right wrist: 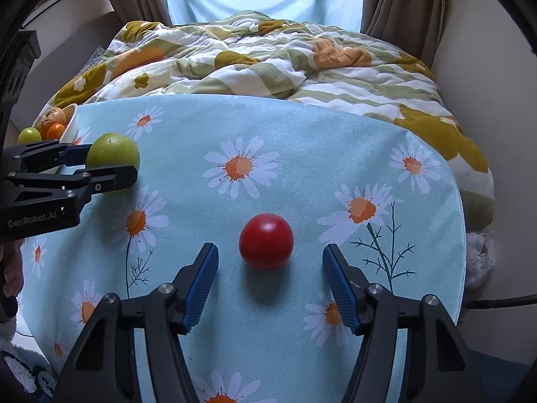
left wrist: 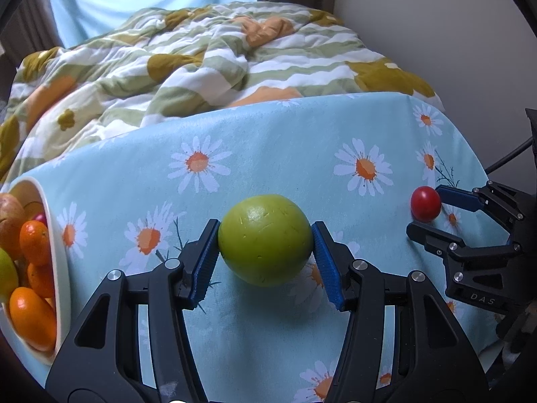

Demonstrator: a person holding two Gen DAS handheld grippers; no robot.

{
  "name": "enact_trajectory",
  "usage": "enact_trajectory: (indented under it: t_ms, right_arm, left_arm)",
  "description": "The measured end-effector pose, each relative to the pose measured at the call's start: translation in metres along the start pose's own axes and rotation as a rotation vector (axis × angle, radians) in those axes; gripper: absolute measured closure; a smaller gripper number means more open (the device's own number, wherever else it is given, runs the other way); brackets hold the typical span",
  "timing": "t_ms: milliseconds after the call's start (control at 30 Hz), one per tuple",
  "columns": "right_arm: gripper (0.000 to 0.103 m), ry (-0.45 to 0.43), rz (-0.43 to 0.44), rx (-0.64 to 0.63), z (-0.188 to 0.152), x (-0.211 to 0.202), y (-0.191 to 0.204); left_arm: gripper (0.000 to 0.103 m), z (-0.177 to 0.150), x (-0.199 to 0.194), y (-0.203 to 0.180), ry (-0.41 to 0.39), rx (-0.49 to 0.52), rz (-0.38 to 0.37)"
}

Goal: Organize fruits
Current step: 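Lift the lime with the left gripper while the right gripper grasps the red tomato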

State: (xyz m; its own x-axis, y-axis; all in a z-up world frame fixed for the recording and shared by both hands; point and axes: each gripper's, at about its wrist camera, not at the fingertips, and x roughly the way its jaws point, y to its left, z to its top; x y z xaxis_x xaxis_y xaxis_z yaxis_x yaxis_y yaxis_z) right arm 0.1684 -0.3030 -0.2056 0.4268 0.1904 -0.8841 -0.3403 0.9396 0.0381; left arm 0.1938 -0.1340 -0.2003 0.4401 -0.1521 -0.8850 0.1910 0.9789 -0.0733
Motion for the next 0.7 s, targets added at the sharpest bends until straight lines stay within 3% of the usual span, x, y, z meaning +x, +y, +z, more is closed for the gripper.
enact_trajectory:
  t_ms: [233,700]
  right_arm:
    - [0.075,-0.005,-0.013,-0.053,0.003,0.001,0.007]
    - [0.075,-0.093,0.07,-0.139,0.027,-0.043,0.039]
  left_arm:
    - [0.042,-0.007,-0.009,0.003,-0.014,-0.028,0.011]
    - [0.042,-0.018,-0.07,0.02,-0.109,-0.132,0.042]
